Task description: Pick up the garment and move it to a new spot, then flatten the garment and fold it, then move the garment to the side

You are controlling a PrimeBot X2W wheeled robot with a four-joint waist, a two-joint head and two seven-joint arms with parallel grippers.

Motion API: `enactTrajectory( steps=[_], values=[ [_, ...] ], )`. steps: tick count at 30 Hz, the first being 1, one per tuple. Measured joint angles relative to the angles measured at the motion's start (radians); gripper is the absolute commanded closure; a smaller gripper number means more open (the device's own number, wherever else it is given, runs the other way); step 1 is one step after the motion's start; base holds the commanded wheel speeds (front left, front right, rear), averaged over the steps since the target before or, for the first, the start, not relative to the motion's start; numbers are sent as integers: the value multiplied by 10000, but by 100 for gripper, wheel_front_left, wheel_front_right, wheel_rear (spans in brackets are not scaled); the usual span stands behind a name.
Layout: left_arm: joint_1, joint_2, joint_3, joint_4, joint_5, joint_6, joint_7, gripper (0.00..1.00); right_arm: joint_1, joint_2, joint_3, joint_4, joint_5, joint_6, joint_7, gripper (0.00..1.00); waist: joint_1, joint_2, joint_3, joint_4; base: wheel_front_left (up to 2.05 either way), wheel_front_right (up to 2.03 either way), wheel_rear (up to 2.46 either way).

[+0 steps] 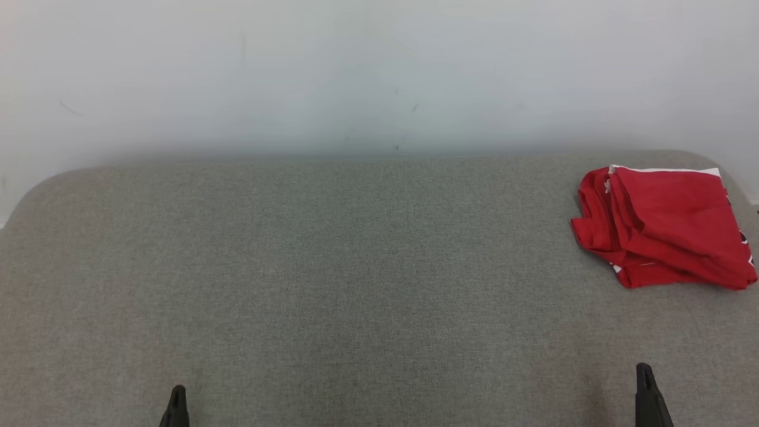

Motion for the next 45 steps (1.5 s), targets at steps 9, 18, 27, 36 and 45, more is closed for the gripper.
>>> enactTrajectory(
  steps=[9, 18, 27, 36, 45],
  values=[
    [-4, 21, 96, -121, -1306, -88, 437, 100, 173, -8, 50, -341, 1277, 0, 130, 100, 0, 0, 4, 9, 0, 0, 0],
    [-8, 54, 215, -209, -2468, -176, 830, 100, 337, -15, 94, -631, 2454, -2, 288, 100, 0, 0, 8, 19, 0, 0, 0],
    [-12, 71, 290, -343, -3524, -259, 1208, 100, 517, -21, 125, -903, 3542, -2, 389, 100, 0, 1, 12, 28, 0, 0, 0],
    [-16, 79, 366, -418, -4556, -330, 1551, 100, 697, -25, 161, -1177, 4497, -2, 529, 100, 0, 0, 16, 37, 0, 0, 0],
    [-21, 90, 462, -499, -5436, -366, 1864, 100, 806, -23, 186, -1425, 5427, -2, 644, 100, 0, 0, 20, 46, 0, 0, 0]
  ],
)
